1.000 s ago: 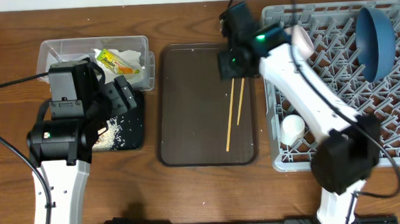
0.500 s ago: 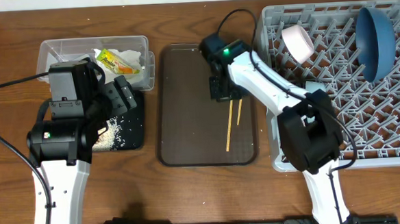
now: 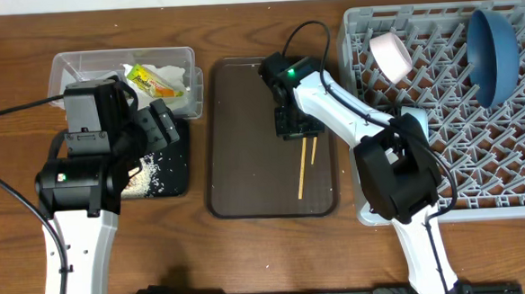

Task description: Sort waste into correct bins and load items into the dishwasher rack

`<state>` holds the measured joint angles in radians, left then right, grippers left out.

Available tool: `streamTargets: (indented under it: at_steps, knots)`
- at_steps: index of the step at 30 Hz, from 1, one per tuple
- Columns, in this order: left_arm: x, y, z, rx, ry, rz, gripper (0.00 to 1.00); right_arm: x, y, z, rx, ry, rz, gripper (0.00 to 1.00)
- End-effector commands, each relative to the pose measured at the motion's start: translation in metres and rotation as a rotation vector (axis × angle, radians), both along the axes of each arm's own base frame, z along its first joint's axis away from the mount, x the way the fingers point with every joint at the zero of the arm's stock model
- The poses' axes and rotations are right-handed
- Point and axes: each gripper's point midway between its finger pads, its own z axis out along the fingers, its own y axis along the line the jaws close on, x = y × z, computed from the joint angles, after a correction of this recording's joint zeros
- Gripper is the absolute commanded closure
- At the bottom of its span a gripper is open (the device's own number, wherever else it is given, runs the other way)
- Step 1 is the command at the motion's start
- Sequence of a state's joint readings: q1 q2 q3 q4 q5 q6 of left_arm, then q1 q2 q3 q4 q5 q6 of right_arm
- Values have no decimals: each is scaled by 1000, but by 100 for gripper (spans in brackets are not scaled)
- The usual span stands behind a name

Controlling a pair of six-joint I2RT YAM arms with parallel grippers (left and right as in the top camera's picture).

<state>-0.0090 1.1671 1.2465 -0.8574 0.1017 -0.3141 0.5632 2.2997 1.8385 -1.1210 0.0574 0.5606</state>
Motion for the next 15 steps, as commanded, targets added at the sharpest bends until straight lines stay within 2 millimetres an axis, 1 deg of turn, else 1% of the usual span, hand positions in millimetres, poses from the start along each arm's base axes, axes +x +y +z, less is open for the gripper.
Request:
streamTargets:
  at_steps: [1,8,13,15]
  knots:
    - [2,3,8,9,-19,5,11,-2,0,-1,-24,-3,-16,68]
    - [2,3,8,9,-19,5,11,-5,-2,-3,-32,10,-15,67]
    - [2,3,8,10,-19,6,11,-11,-6,-10,-37,32,-22,73]
    - [2,3,8,9,-19,5,11,-10,-6,-10,-34,31,-24,79]
